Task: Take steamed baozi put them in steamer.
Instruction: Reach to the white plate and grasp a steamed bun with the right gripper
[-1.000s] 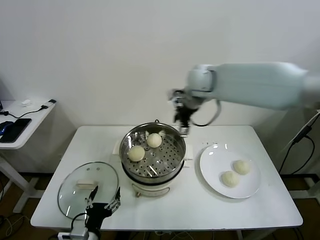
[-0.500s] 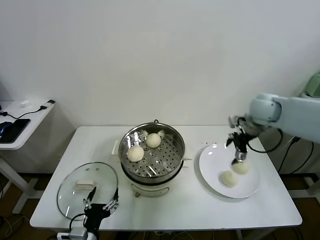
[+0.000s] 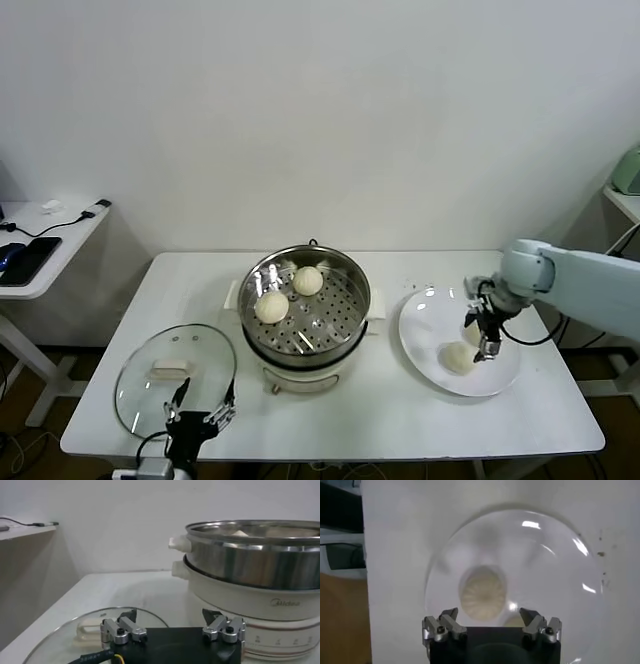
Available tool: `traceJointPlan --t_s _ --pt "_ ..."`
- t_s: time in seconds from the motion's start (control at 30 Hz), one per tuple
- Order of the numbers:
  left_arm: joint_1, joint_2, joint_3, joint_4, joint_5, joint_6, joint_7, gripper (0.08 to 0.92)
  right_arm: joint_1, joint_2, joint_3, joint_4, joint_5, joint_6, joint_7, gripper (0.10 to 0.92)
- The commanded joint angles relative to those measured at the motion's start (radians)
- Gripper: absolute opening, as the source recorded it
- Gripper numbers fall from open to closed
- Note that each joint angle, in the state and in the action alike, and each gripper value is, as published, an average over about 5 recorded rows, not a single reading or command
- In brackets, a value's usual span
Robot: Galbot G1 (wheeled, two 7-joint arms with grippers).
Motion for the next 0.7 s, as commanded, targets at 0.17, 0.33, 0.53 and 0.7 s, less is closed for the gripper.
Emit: traceJointPlan --t_s 0.17,0.33,0.53,0.7 --pt "0.009 -0.001 -0.006 0.001 0.0 -0.001 -0.001 0.823 -0.203 0.017 0.144 -0.066 -0.058 -0.01 0.021 0.823" --pt "0.007 -0.002 -0.001 0.001 0.002 0.0 -0.002 0.823 -0.221 0.03 0.185 -0.08 -0.061 -0.009 0.043 0.823" --pt "0.01 -0.006 0.004 -0.005 0.008 0.0 -0.003 0.823 -0.201 0.032 0.181 -0.069 -0.058 -0.006 0.044 0.817" --pt "0.015 -0.008 0.007 -0.013 0.01 0.001 -0.006 0.823 -0.146 0.012 0.14 -0.042 -0.061 -0.001 0.021 0.741"
